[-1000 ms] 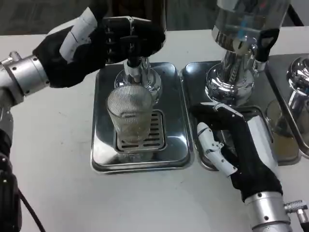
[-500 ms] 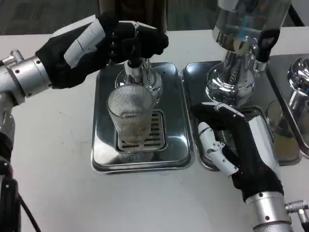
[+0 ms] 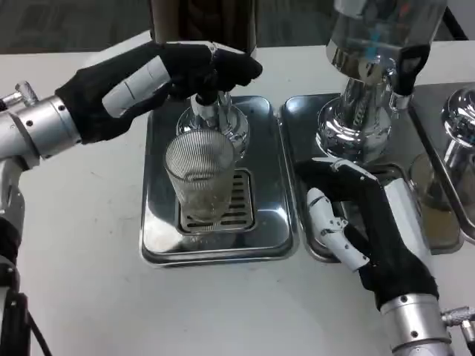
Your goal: Grasp the cup under the faucet to collect the drink, then remove the cup.
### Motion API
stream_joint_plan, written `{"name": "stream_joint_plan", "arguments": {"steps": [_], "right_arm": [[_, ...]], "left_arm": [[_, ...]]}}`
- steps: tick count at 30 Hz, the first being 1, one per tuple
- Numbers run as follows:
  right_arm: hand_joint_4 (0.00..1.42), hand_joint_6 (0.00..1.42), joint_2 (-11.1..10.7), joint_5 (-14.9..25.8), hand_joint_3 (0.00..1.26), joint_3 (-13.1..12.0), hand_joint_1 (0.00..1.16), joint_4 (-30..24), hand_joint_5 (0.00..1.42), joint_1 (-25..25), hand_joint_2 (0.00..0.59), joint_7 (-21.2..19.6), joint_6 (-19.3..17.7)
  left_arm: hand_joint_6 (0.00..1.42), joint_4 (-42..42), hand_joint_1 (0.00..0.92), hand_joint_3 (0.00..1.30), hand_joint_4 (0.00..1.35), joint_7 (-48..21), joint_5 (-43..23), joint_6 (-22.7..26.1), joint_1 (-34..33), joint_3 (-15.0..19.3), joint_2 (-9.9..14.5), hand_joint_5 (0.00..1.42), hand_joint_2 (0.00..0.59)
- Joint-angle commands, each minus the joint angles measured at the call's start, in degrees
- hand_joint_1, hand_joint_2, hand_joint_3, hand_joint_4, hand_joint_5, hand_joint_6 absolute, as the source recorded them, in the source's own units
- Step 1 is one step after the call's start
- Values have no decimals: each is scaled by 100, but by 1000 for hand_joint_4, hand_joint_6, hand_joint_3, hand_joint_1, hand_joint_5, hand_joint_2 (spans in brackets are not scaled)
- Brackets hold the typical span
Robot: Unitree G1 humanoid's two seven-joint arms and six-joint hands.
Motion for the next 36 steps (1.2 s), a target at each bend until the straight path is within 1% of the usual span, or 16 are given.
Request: {"name": "stream_joint_plan", "arguments": {"steps": [1,9,16,23,26,29,30,31,32,34,36], "right_arm": [[399,359,-24,46,451,-37,309,32,383,-3,467,47,38],[399,359,-24,53,450,-57,311,27,382,-9,469,77,46],[396,359,-30,68,445,-71,313,14,382,-20,469,109,48],[389,359,-49,80,442,-81,314,24,382,-64,469,158,52],[383,348,-47,104,429,-87,309,11,372,-78,460,195,68],[370,339,-47,248,407,-112,327,8,371,-114,438,341,104],[363,338,-51,307,400,-121,337,11,367,-130,422,400,117],[342,323,-62,383,364,-128,361,19,348,-159,373,486,138],[289,289,-99,443,289,-119,389,22,313,-209,320,609,167],[249,243,-159,533,204,-102,435,25,272,-288,276,805,219],[225,221,-196,578,167,-87,453,34,251,-344,261,930,264]], "left_arm": [[146,-14,0,328,204,-8,306,-205,259,-225,7,155,48],[148,-36,0,327,196,175,416,-535,290,-354,60,154,45],[149,-48,0,321,185,445,634,-963,330,-518,150,143,41],[150,-33,0,316,181,644,738,-1179,385,-599,201,139,41],[150,-38,0,315,180,726,757,-1276,415,-628,220,139,40],[150,-39,0,307,172,816,771,-1358,435,-672,238,139,45],[150,-38,0,306,172,840,773,-1376,439,-689,243,139,45],[150,-36,0,306,172,855,770,-1387,442,-704,247,139,45],[150,-38,0,305,172,876,775,-1409,447,-722,253,137,45],[150,-38,0,305,171,912,775,-1435,456,-741,260,134,45],[150,-38,0,305,171,934,774,-1449,463,-747,264,132,45]]}}
